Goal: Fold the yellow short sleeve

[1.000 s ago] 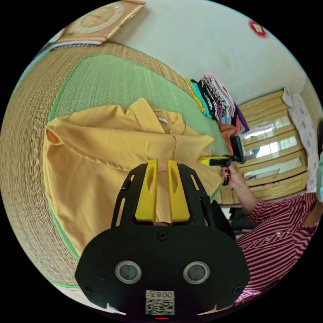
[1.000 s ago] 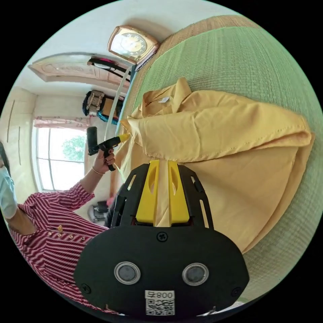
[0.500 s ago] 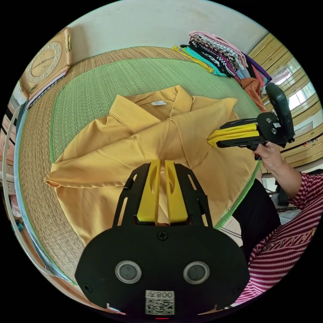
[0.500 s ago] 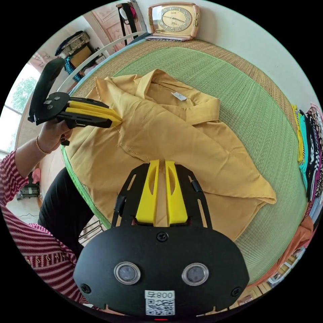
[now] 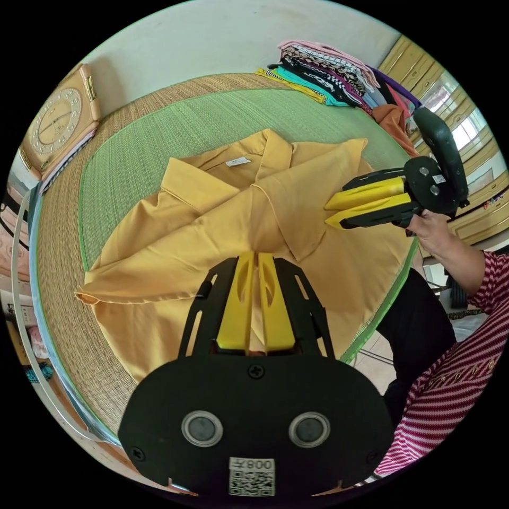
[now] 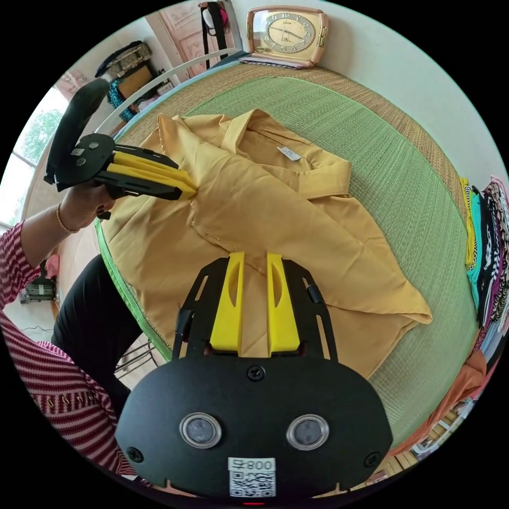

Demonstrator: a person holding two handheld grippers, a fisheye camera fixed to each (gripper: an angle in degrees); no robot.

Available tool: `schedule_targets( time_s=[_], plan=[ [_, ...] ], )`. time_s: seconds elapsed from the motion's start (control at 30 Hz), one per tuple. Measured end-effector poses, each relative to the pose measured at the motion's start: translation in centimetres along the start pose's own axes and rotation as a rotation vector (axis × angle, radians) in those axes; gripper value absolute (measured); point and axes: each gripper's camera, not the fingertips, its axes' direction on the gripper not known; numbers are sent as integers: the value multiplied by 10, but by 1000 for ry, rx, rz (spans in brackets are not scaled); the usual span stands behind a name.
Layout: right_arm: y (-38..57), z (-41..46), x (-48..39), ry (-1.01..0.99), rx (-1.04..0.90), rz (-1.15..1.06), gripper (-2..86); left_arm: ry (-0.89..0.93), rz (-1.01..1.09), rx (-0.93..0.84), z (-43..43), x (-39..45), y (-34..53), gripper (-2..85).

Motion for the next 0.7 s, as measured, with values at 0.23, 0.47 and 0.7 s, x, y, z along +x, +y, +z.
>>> schedule_targets(
  time_s=[0.23, 0.47, 0.7],
  plan=[
    [6, 0, 2, 17, 9, 26, 9, 34, -41, 33, -13, -6, 9, 3],
    [7, -51, 19, -42, 91, 48, 3, 68, -72, 143, -65, -22, 10, 2],
    [-29, -120, 61, -44, 172, 44, 3, 41, -74, 226, -107, -54, -26, 3]
  ],
)
